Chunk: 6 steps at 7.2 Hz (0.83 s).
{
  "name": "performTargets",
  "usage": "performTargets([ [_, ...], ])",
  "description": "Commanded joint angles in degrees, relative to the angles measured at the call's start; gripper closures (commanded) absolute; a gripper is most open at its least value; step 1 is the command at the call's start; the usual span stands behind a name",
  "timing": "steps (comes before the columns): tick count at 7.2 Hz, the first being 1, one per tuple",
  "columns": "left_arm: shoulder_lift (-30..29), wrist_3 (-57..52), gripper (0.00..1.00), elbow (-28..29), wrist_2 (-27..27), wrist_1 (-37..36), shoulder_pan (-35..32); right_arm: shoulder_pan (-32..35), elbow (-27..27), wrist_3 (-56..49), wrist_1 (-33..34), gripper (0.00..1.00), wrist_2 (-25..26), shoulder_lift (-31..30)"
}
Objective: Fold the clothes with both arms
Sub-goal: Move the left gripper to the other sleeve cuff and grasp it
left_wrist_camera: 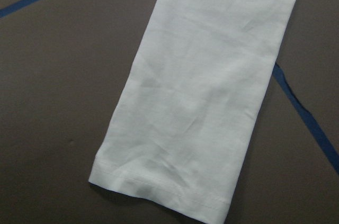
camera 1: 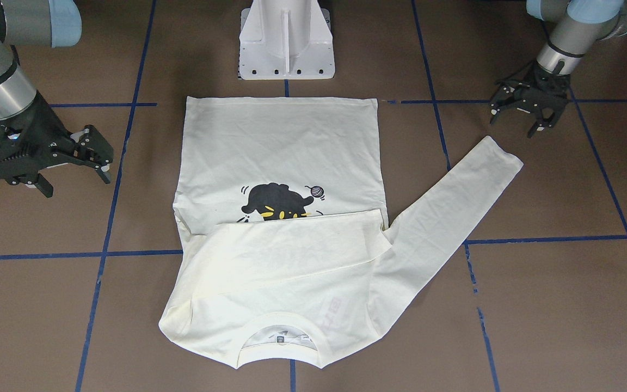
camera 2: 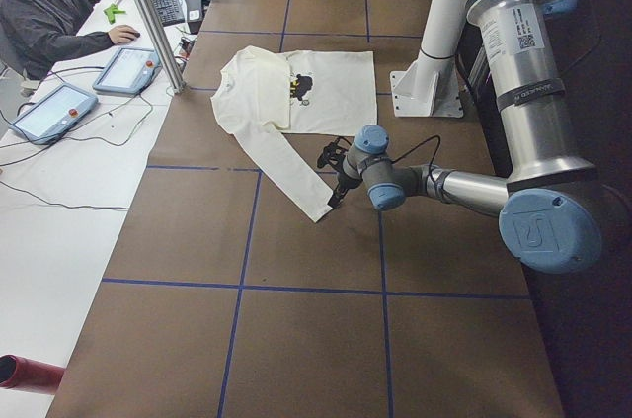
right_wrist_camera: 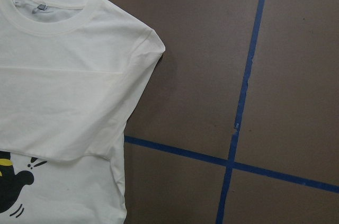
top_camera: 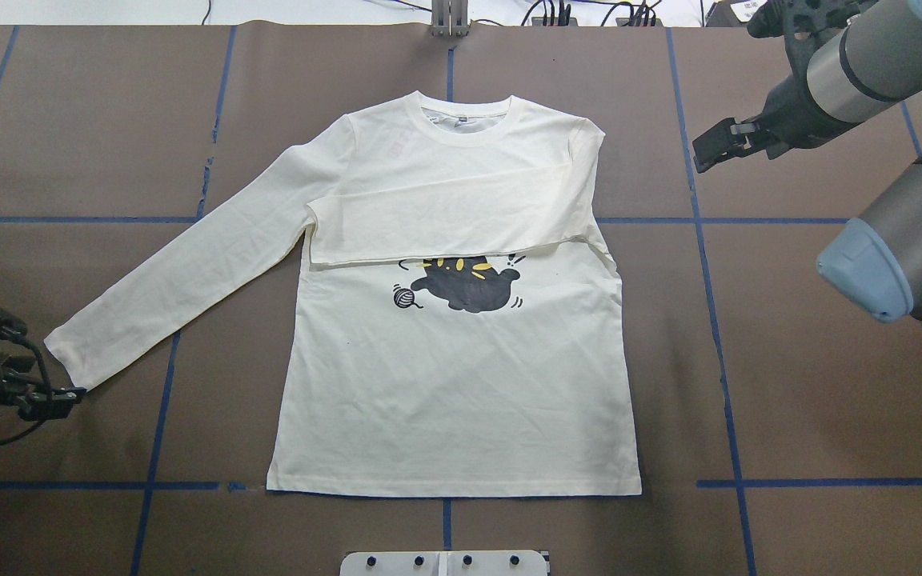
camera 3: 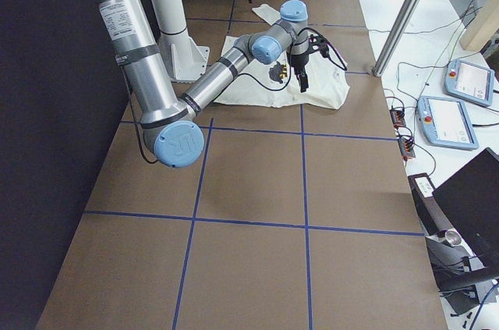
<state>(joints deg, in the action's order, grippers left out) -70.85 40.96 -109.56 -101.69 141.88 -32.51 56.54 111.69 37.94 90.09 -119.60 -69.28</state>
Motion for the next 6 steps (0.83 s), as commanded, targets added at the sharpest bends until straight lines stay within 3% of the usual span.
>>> performTargets([
  [1,-0.9,0.7,0.18,0.7,0.7,-0.1,1.0,0.0,0.5,0.3,0.0,0.0,0.2,-0.2],
  [4,-5.5,0.4,0.18,5.5,0.6,-0.1,1.0,0.1,0.4,0.3,0.0,0.0,0.5,-0.2],
  [6,-4.9,0.4,0.28,5.2,0.7,0.0,1.0,0.1,0.5,0.4,0.0,0.0,0.5,-0.2],
])
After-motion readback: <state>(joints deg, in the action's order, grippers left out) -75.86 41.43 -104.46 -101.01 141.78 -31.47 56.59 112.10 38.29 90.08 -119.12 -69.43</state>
